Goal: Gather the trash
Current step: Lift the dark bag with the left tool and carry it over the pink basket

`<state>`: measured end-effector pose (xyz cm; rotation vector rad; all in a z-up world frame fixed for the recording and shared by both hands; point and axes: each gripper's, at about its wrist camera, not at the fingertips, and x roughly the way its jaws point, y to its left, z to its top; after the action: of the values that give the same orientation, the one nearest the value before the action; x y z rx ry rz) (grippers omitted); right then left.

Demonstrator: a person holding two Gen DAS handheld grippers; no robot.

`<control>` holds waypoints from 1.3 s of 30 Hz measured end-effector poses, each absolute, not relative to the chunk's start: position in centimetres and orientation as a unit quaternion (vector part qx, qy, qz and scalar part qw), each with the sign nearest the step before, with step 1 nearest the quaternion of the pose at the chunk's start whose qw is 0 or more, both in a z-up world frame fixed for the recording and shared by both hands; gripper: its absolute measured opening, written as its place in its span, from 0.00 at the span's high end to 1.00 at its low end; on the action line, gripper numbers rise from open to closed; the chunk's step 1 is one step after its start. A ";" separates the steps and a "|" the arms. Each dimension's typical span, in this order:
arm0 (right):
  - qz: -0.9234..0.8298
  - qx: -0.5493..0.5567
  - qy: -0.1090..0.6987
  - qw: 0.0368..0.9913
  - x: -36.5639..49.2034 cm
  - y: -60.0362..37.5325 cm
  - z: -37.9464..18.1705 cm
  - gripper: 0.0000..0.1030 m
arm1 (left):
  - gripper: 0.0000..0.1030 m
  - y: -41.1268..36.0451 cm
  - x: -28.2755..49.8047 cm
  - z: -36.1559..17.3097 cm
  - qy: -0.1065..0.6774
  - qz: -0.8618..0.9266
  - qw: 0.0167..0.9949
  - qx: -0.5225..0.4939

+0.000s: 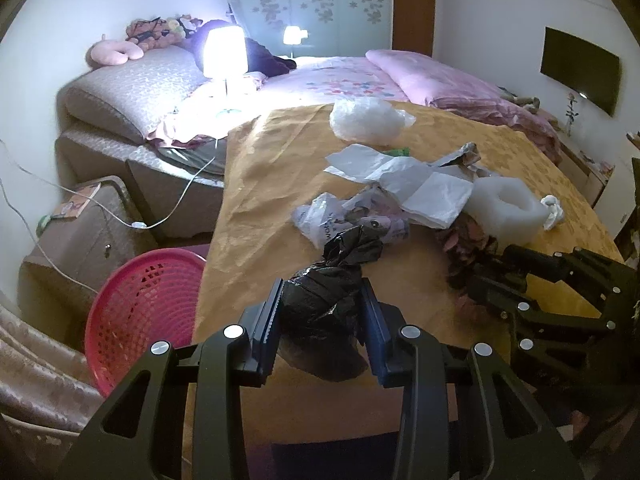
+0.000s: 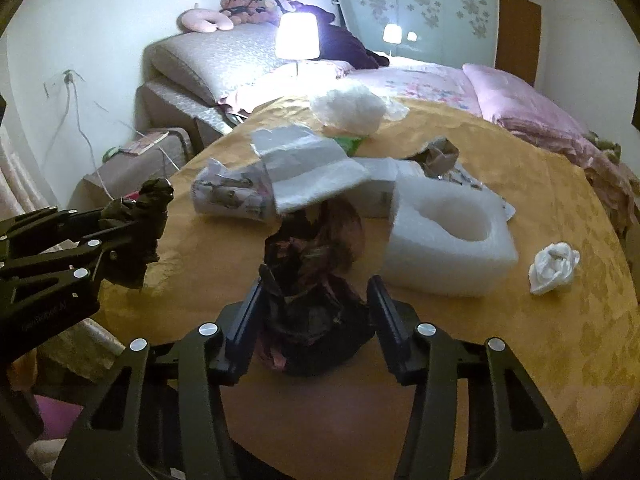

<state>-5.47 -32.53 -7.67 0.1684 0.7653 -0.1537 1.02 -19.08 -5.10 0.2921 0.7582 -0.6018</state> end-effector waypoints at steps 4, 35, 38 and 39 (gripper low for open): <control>-0.067 0.080 0.361 0.927 -5.6 -31.9 -6.6 0.52 | 0.66 -18.0 1.1 -4.4 0.361 -0.281 0.879 0.134; -0.016 0.144 0.308 0.940 -4.1 -33.4 -2.2 0.52 | 0.66 -7.8 5.4 -1.8 0.354 -0.193 0.914 0.043; -0.024 0.146 0.315 0.937 -4.5 -33.8 -2.9 0.52 | 0.66 -7.7 5.4 -1.8 0.354 -0.193 0.914 0.043; -0.026 0.145 0.317 0.937 -4.6 -33.9 -3.1 0.52 | 0.66 -7.7 5.4 -1.8 0.354 -0.193 0.914 0.043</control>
<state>-4.62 -33.87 -3.09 0.2971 0.6476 -0.0536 5.39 -7.71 -1.83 0.0882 0.7282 -0.3967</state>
